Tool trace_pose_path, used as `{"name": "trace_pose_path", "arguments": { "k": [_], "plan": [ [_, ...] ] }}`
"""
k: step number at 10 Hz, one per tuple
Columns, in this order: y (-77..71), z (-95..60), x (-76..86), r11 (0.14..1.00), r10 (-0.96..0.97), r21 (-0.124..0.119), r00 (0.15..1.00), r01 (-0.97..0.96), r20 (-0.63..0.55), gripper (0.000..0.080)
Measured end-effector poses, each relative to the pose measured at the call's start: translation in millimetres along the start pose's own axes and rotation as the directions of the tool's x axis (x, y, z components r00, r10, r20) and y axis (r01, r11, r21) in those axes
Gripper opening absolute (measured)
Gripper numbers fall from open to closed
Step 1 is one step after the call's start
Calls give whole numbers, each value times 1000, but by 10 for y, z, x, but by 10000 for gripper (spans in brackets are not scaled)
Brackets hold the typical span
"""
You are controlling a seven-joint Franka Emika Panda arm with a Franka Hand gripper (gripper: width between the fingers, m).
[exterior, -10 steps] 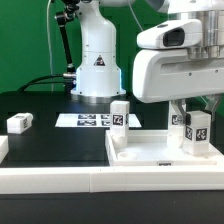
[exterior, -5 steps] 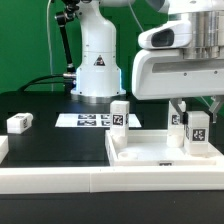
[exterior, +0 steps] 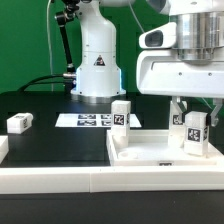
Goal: Assemble square table
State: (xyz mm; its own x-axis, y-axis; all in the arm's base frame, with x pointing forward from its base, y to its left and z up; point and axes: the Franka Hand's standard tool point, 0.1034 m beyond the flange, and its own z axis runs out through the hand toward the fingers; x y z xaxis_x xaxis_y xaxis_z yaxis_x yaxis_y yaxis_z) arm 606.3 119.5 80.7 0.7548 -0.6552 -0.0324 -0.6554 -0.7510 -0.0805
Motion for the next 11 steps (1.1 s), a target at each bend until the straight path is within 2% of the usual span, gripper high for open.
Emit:
{"name": "trace_pose_path", "arguments": {
  "k": [4, 7, 11],
  "plan": [
    [-5, 2, 1, 965, 263, 6, 965, -263, 6, 290],
    [-29, 8, -28, 899, 438, 6, 899, -438, 10, 290],
    [-36, 9, -34, 830, 558, 8, 829, -558, 24, 291]
  ]
}}
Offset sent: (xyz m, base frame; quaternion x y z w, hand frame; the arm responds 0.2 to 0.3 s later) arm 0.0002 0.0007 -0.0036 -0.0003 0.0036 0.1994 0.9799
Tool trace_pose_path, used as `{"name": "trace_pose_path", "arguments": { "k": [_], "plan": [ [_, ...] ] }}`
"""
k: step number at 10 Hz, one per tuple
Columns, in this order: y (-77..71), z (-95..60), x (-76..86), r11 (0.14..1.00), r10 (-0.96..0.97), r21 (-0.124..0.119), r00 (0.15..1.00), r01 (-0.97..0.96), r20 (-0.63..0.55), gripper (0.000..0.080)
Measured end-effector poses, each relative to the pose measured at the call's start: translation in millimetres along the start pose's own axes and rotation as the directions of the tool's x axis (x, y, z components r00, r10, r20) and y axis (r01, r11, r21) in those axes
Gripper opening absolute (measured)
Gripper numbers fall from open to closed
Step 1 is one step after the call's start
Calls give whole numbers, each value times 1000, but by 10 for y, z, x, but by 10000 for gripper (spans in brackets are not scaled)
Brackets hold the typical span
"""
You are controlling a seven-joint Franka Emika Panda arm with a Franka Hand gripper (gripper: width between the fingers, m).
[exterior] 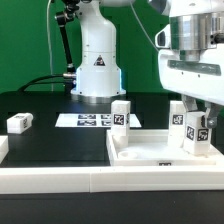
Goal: Assemble square table
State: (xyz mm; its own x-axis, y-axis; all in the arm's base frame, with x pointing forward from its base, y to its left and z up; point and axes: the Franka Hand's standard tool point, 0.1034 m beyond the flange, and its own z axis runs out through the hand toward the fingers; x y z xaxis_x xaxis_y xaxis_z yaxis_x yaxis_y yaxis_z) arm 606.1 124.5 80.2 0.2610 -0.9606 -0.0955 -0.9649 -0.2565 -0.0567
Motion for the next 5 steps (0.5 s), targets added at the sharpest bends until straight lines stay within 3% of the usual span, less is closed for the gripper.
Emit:
{"name": "trace_pose_path", "arguments": {
  "k": [1, 2, 3, 4, 5],
  "plan": [
    [0, 1, -3, 1000, -18, 0, 1000, 18, 0, 291],
    [0, 2, -5, 998, -57, 0, 998, 57, 0, 458],
    [3, 8, -19, 995, -104, -2, 995, 104, -2, 458],
    [1, 13, -51, 977, -215, -1, 977, 215, -1, 608],
    [-8, 18, -80, 962, -271, 5, 962, 271, -5, 637]
  ]
}}
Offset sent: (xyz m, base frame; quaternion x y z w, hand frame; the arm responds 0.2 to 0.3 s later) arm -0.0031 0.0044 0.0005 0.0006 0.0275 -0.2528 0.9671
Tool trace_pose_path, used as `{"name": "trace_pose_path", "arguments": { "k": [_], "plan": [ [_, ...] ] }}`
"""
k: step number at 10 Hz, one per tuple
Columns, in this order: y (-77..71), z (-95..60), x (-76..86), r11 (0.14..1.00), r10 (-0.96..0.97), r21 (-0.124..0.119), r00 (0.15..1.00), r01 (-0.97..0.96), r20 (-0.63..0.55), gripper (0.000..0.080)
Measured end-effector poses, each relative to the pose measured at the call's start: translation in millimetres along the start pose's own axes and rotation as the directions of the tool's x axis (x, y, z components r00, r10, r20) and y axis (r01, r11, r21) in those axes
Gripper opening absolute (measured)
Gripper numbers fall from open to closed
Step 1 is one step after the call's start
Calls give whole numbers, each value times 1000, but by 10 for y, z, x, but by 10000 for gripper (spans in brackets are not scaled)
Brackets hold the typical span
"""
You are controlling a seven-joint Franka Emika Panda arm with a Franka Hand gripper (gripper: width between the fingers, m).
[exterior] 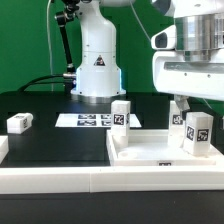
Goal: Assemble square table
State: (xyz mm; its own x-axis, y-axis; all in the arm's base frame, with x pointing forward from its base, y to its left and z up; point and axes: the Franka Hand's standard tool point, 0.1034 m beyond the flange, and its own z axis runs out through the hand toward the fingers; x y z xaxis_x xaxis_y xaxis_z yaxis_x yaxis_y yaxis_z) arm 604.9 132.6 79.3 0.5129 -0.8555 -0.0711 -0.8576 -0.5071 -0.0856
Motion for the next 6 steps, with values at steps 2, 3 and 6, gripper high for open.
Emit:
{"name": "trace_pose_path", "arguments": {
  "k": [2, 3, 6],
  "plan": [
    [-2, 1, -8, 983, -182, 0, 983, 182, 1, 647],
    [-1, 1, -5, 963, -271, 0, 963, 271, 1, 649],
    [0, 1, -2, 898, -441, 0, 898, 441, 1, 649]
  ]
}}
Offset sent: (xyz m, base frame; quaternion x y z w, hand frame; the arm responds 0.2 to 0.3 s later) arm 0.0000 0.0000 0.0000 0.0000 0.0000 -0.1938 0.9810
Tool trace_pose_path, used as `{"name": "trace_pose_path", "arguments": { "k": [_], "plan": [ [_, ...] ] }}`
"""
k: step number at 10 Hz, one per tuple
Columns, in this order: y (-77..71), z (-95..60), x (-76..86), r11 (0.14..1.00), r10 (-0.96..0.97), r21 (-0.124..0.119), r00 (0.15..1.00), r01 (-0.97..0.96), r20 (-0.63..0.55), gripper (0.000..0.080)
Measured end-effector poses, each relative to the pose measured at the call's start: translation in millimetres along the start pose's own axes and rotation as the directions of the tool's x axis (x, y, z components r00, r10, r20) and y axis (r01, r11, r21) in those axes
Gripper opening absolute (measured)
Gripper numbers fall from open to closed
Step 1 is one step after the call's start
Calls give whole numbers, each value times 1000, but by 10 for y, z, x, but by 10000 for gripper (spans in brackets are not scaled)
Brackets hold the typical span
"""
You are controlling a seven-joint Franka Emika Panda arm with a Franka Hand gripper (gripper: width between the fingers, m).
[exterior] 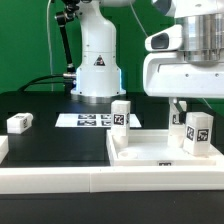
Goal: Assemble square table
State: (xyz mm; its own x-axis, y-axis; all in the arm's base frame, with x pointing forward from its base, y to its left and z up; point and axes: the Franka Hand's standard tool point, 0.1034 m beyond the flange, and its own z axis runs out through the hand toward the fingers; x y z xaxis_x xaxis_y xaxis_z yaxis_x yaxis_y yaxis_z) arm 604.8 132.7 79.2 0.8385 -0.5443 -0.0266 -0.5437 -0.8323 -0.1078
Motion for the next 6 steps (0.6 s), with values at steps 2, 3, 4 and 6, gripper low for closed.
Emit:
{"name": "trace_pose_path", "arguments": {
  "k": [2, 3, 4, 6],
  "plan": [
    [13, -1, 9, 976, -216, -28, 976, 216, -10, 649],
    [12, -6, 15, 957, -290, -33, 957, 290, -10, 649],
    [22, -7, 25, 920, -390, -41, 921, 389, -8, 649],
    [36, -10, 40, 862, -506, -44, 862, 506, -4, 649]
  ]
}}
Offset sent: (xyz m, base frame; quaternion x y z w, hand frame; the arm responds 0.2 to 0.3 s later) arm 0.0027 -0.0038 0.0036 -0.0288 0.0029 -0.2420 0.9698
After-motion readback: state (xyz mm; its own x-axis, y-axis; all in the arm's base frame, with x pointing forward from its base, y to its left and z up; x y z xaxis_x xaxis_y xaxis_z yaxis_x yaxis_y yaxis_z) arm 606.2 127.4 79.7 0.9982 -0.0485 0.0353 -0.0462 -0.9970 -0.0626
